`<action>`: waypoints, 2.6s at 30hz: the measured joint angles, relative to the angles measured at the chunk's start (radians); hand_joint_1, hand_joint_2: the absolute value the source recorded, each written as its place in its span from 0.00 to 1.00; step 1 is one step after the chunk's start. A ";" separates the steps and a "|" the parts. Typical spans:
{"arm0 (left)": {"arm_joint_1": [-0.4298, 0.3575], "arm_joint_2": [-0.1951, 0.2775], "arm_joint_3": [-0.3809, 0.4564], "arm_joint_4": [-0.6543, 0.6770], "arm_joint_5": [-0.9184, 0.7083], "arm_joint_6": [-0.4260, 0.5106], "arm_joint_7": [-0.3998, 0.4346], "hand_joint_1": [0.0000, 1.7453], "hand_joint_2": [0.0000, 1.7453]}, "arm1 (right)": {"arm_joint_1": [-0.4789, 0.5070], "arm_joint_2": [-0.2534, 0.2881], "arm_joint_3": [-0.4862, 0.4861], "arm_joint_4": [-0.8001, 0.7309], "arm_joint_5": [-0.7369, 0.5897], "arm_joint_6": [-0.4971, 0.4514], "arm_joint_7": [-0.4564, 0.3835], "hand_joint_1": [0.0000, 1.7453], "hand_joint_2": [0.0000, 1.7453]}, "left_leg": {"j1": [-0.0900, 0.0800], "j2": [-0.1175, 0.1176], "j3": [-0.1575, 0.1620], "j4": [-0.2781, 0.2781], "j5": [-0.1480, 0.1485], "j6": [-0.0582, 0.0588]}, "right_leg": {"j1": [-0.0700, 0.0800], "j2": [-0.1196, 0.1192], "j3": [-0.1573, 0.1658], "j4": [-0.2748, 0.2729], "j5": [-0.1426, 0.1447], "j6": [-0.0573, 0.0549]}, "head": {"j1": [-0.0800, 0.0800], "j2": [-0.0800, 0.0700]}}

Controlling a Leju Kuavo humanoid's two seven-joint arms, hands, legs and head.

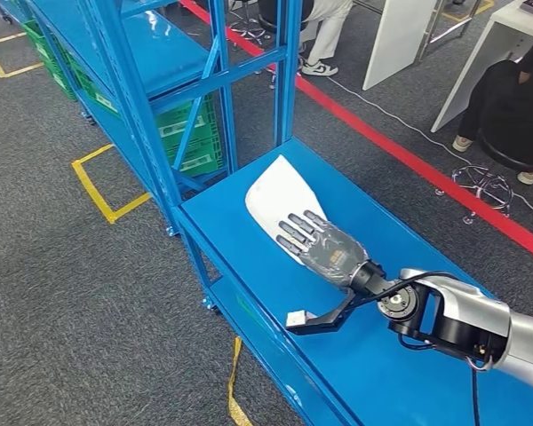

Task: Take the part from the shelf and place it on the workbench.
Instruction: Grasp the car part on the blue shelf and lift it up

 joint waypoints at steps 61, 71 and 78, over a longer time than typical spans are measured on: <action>-0.025 -0.018 0.000 0.000 -0.042 -0.025 0.025 0.00 0.00 | 0.018 0.107 -0.076 0.293 0.178 -0.254 -0.055 0.00 1.00 | 0.000 0.000 0.000 0.000 0.000 0.000 | 0.000 0.000 0.000 0.000 0.000 0.000 | 0.000 0.000; -0.025 -0.018 0.000 0.000 -0.042 -0.025 0.025 0.00 0.00 | 0.018 0.111 -0.080 0.309 0.178 -0.254 -0.055 0.00 1.00 | 0.000 0.000 0.000 0.000 0.000 0.000 | 0.000 0.000 0.000 0.000 0.000 0.000 | 0.000 0.000; -0.025 -0.018 0.000 0.000 -0.042 -0.025 0.025 0.00 0.00 | 0.018 0.112 -0.080 0.309 0.178 -0.254 -0.055 0.00 1.00 | 0.000 0.000 0.000 0.000 0.000 0.000 | 0.000 0.000 0.000 0.000 0.000 0.000 | 0.000 0.000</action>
